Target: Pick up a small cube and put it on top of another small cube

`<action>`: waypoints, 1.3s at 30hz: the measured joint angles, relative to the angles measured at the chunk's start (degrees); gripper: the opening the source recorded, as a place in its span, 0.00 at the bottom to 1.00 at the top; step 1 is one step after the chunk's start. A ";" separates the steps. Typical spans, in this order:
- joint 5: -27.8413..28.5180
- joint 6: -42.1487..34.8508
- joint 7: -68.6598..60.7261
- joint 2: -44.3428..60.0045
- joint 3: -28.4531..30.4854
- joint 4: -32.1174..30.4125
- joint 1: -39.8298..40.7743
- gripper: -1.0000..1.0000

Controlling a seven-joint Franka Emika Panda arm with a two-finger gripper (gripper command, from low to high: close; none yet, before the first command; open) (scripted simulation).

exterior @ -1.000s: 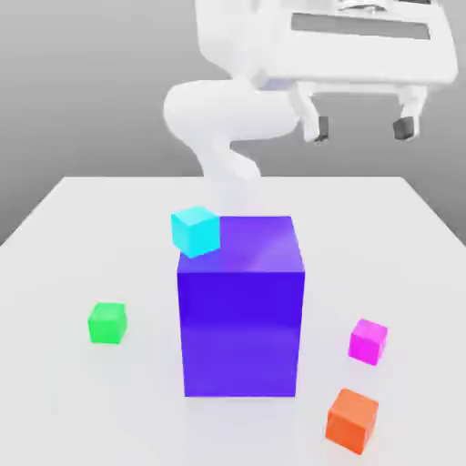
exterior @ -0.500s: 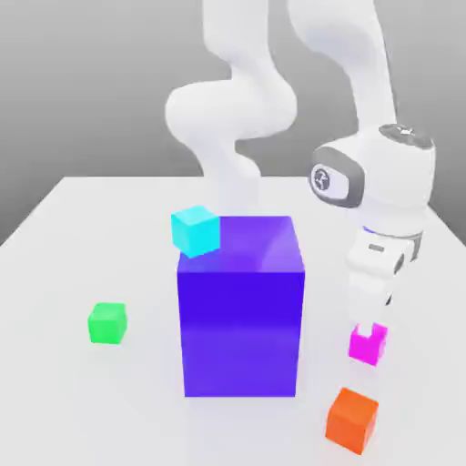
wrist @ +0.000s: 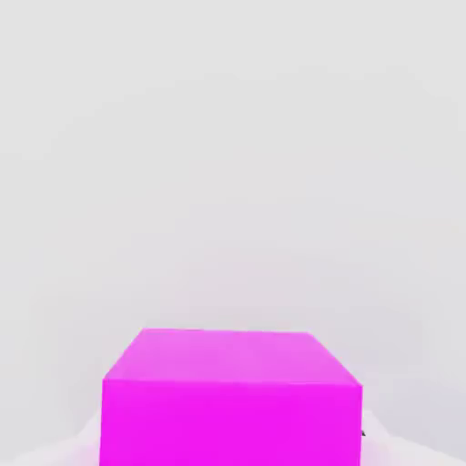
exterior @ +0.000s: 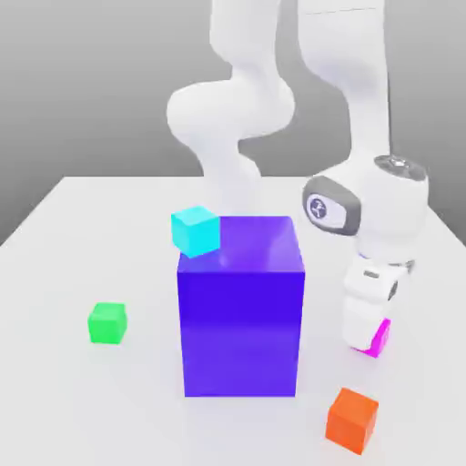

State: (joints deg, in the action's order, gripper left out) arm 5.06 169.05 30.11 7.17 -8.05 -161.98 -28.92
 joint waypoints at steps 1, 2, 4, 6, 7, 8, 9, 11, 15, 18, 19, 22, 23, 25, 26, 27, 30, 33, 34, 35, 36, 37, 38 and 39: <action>-1.59 -1.64 -1.17 -2.07 -0.54 -0.41 0.15 0.00; -2.95 -3.22 -2.16 -4.08 -0.85 -0.76 0.03 0.00; -3.75 -3.81 -2.36 -5.97 -0.74 0.07 0.83 0.00; -3.48 -3.61 -1.35 -7.13 -0.45 1.26 1.71 0.00; -2.95 -3.61 -0.18 -7.71 0.60 1.67 1.41 0.00; -2.27 -3.63 1.20 -8.29 1.79 2.03 1.92 0.00; -1.46 -3.67 2.71 -8.87 3.12 2.37 4.08 0.00; 0.19 -3.76 5.83 -10.02 4.54 3.01 7.98 0.00; 3.80 -4.16 12.62 -12.39 6.65 4.10 14.03 0.00; 6.72 -5.28 19.29 -14.62 9.40 3.91 19.99 0.00; 7.58 -5.71 21.54 -15.40 10.39 3.75 22.25 0.00; 10.06 -7.19 28.53 -17.86 13.32 3.05 29.71 0.00; 10.79 -7.68 30.80 -18.69 14.28 2.79 32.20 0.00; 11.70 -8.80 34.94 -20.22 16.33 1.89 36.96 0.00; 12.10 -9.45 36.96 -20.95 17.70 1.33 38.97 0.00; 12.31 -10.03 38.84 -21.63 18.75 0.72 41.21 0.00; 12.60 -11.75 44.15 -23.58 21.83 -1.17 47.78 0.00; 12.50 -13.40 49.19 -25.38 24.83 -3.10 54.29 0.00; 12.14 -13.89 50.22 -25.68 25.71 -3.87 55.68 0.00; 11.40 -14.35 50.40 -25.62 26.41 -4.80 56.01 0.00; 10.52 -14.79 50.27 -25.40 27.03 -5.78 55.94 0.00; 9.57 -15.22 49.96 -25.09 27.59 -6.80 55.64 0.00; 8.66 -15.00 49.57 -24.30 28.10 -7.47 55.18 0.00; 7.75 -14.02 49.06 -22.98 28.49 -7.75 54.67 0.00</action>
State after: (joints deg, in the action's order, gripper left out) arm 12.81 155.03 79.17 -15.81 20.44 -169.73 25.75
